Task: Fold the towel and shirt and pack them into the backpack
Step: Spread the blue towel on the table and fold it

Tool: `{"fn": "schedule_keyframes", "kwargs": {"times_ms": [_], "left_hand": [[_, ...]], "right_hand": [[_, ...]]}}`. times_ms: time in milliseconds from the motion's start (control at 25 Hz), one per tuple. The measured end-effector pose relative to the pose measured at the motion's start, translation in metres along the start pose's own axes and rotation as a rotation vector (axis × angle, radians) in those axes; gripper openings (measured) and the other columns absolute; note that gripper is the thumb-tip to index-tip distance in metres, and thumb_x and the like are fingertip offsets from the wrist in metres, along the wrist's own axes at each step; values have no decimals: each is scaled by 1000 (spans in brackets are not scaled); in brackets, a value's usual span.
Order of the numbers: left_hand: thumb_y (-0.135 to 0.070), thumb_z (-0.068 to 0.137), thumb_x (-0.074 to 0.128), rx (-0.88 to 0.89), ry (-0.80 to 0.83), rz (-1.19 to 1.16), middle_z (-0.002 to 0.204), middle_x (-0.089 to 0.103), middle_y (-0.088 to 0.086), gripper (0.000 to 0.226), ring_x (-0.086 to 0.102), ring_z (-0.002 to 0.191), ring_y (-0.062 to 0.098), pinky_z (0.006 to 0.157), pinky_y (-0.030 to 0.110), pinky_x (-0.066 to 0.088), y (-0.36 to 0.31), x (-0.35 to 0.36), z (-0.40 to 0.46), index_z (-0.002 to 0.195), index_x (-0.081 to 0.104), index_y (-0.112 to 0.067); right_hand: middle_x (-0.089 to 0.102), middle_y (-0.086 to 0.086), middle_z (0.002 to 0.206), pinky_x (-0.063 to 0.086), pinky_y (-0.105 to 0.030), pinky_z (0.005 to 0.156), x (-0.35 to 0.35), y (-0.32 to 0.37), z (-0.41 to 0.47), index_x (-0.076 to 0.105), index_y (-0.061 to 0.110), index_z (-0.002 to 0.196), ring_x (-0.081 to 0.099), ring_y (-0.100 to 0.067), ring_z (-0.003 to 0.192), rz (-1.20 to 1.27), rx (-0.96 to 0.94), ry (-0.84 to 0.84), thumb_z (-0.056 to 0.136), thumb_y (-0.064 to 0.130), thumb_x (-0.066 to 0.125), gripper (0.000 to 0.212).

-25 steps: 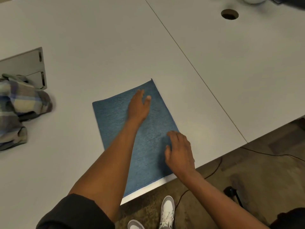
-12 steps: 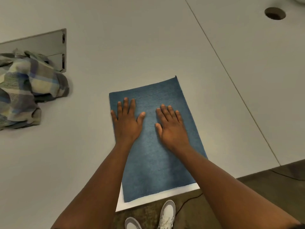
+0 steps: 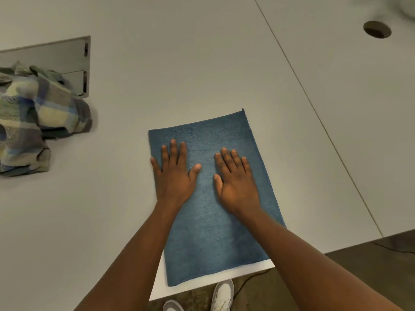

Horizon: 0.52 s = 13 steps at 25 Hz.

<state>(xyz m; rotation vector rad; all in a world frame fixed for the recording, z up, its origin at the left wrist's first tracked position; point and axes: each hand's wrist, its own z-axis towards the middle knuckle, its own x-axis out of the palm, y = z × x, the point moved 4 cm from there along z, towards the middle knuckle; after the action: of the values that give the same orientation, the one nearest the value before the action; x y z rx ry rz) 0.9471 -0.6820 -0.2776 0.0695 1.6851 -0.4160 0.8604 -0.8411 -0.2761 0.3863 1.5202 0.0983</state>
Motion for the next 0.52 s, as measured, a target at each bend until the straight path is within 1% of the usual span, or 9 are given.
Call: {"fn": "schedule_keyframes", "kwargs": {"times_ms": [80, 160, 240, 320, 360, 400, 480, 520], "left_hand": [[-68, 94, 13, 1, -11, 50, 166, -4, 1, 78, -9, 152, 25, 120, 58, -4, 1, 7, -1, 158, 4, -25], [-68, 94, 12, -3, -33, 72, 166, -2, 2, 78, -8, 153, 26, 120, 58, -2, 3, 7, -1, 158, 5, -24], [-68, 95, 14, -6, -60, 74, 166, 0, 3, 79, -6, 153, 27, 120, 58, 0, 1, 6, -3, 158, 6, -22], [-67, 96, 17, -15, -82, 72, 166, 2, 5, 80, -4, 153, 27, 121, 57, 0, -1, 6, -4, 158, 6, -19], [-66, 97, 18, -23, -80, 70, 166, 3, 6, 79, -3, 153, 27, 121, 57, 0, -2, 6, -4, 158, 7, -18], [-64, 98, 18, -27, -77, 70, 166, 3, 6, 77, -3, 153, 28, 121, 56, -1, -2, 6, -4, 158, 7, -17], [-57, 100, 18, -30, -74, 66, 166, 1, 5, 71, -6, 153, 26, 121, 57, 1, -1, 7, -4, 158, 5, -18], [-55, 101, 20, -29, -75, 65, 166, -1, 5, 70, -7, 153, 26, 121, 57, 1, 0, 8, -3, 158, 4, -18]], "right_hand": [[20, 1, 163, 7, -43, 123, 1, -1, 0, 27, 22, 155, 11, -20, 152, -6, -4, 10, 98, 40, 32, 60], [14, 3, 164, 4, -43, 123, 1, -6, 1, 22, 25, 156, 6, -19, 153, -7, 25, 21, 98, 43, 31, 61], [7, 1, 165, 1, -44, 123, -2, -18, 6, 15, 24, 158, 0, -19, 153, -3, 125, 29, 99, 43, 29, 63], [1, -5, 166, -2, -43, 123, -5, -18, 23, 10, 17, 158, -4, -22, 152, 13, 221, 18, 101, 38, 30, 65], [-1, -6, 166, -3, -43, 123, -7, -8, 36, 10, 13, 158, -5, -22, 152, 35, 204, 11, 101, 35, 33, 65], [-1, -6, 165, -3, -43, 123, -6, 9, 48, 10, 12, 158, -5, -22, 152, 68, 143, 14, 102, 34, 35, 65], [2, -4, 166, -2, -43, 123, 1, 45, 68, 12, 13, 158, -4, -21, 152, 112, -10, 83, 102, 35, 34, 64], [4, -3, 166, -1, -45, 123, 7, 52, 75, 13, 15, 158, -3, -20, 152, 104, -56, 123, 102, 38, 31, 63]]}}
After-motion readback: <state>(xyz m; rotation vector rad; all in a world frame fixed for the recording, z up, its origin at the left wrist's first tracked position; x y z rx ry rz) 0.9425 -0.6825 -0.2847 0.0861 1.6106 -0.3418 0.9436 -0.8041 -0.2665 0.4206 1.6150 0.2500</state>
